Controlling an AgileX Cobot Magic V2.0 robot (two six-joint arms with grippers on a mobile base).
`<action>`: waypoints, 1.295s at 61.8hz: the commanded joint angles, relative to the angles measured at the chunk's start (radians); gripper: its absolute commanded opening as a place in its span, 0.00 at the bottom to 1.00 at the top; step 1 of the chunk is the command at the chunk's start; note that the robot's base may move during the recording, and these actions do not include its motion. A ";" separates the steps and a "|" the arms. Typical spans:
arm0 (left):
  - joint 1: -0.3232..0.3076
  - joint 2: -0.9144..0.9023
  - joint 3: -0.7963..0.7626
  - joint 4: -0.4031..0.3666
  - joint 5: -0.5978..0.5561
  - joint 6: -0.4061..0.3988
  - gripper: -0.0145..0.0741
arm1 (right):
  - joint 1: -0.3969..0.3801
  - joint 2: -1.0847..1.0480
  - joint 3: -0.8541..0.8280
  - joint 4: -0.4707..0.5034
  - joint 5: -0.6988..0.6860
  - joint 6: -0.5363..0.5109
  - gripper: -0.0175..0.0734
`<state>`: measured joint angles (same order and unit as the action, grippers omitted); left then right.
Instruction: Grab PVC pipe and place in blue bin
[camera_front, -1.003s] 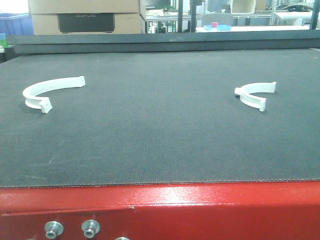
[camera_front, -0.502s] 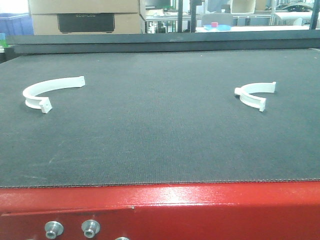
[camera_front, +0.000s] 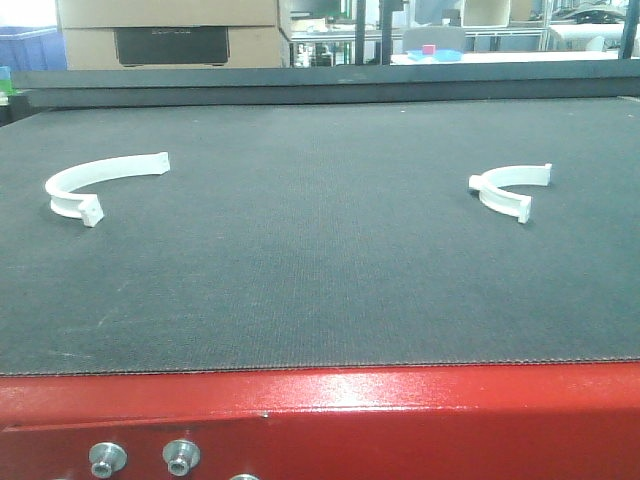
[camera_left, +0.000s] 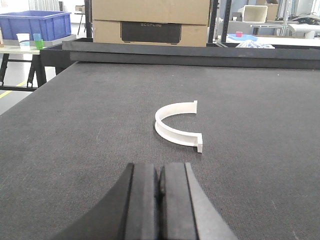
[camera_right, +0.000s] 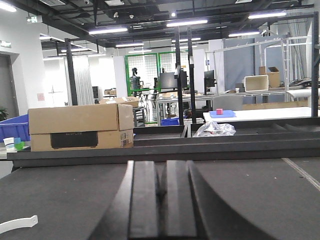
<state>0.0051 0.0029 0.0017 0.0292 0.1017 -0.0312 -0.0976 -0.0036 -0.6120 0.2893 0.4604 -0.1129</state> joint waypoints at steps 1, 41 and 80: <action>0.000 -0.003 -0.002 0.002 -0.018 -0.007 0.04 | 0.000 0.004 -0.007 0.014 -0.022 0.001 0.01; 0.000 -0.003 -0.112 -0.060 -0.032 -0.007 0.04 | 0.000 0.226 -0.007 0.029 -0.042 0.001 0.01; 0.000 0.701 -0.584 0.011 0.073 -0.007 0.04 | 0.006 0.907 -0.331 0.038 0.031 -0.060 0.01</action>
<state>0.0051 0.6002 -0.5179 0.0374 0.1905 -0.0332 -0.0976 0.8274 -0.9107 0.3214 0.4833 -0.1540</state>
